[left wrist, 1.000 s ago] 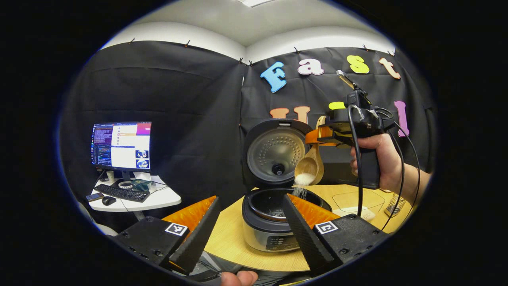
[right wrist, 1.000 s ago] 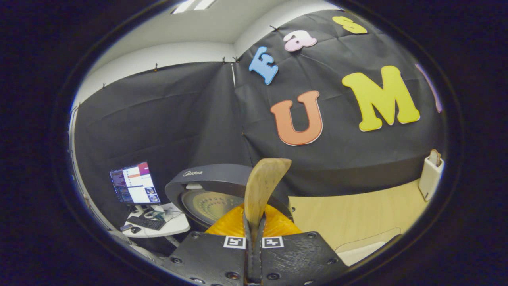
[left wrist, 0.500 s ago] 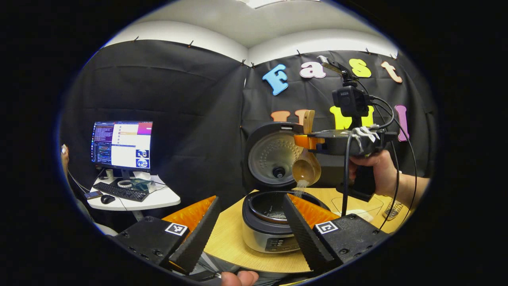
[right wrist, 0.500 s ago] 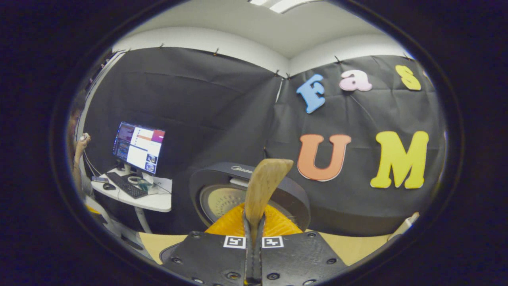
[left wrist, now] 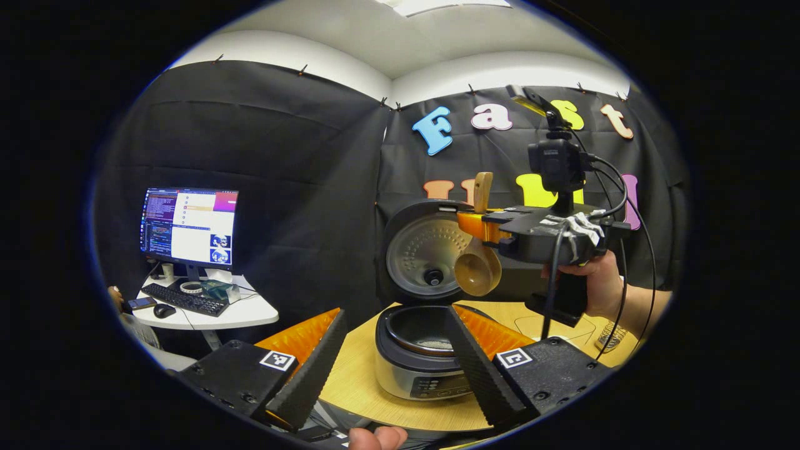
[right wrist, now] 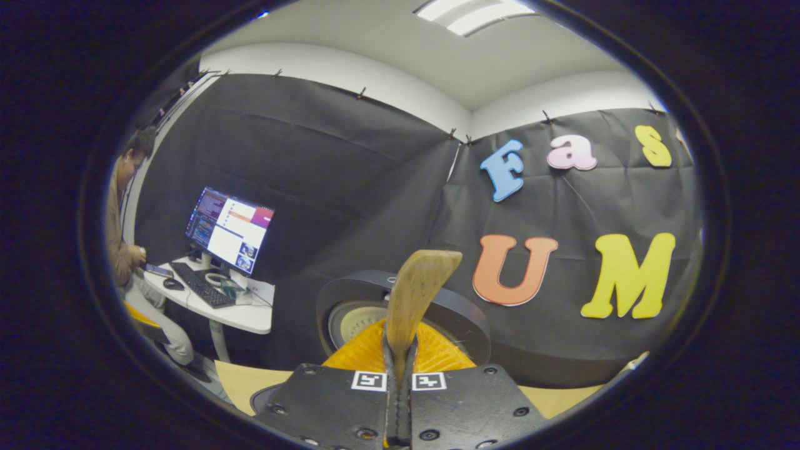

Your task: Close the left gripper, press the button to open the rice cooker; take a wooden spoon from the chopstick holder with the right hand, scoop a spoonful of rice and pour it into the rice cooker, then put the wooden spoon back into the chopstick holder.

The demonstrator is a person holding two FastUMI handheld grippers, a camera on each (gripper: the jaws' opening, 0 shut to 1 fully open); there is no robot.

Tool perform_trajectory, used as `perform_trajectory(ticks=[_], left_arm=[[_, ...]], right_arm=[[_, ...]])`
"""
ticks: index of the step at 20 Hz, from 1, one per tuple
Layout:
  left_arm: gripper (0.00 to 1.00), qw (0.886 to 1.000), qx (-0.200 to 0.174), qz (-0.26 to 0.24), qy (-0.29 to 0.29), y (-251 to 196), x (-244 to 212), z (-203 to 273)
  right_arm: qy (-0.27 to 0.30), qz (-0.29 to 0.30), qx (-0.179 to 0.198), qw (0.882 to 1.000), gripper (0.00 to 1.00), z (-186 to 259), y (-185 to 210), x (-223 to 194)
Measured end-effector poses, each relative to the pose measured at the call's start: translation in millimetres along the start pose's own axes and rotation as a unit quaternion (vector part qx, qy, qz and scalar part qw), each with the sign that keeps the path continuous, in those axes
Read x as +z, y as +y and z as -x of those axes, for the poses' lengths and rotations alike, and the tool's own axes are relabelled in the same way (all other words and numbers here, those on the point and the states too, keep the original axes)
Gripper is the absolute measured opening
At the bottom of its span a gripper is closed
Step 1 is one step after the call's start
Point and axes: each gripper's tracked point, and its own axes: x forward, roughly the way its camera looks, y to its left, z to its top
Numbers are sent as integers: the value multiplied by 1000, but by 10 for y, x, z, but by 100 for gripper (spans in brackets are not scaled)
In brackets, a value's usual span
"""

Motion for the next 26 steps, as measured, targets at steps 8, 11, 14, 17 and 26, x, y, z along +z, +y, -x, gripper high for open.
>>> perform_trajectory(ticks=[8, 11, 14, 17, 26], left_arm=[[100, 999, -34, -2, -11, -368, 80, 40], [100, 998, -55, -6, -26, -605, 143, 82], [100, 997, -74, -13, -34, -855, 166, 122], [94, 995, -93, -25, -30, -1057, 95, 127], [100, 994, -106, -25, -30, -1232, 22, 89]], right_arm=[[5, -217, -13, 976, 0, 663, -684, 173], [4, -241, -63, 968, 0, 1076, -1262, 76], [0, -246, -117, 962, 1, 1620, -1788, 8], [9, -202, -216, 955, 0, 2218, -2543, -274], [26, -215, -361, 907, 0, 3395, -3656, -920]])
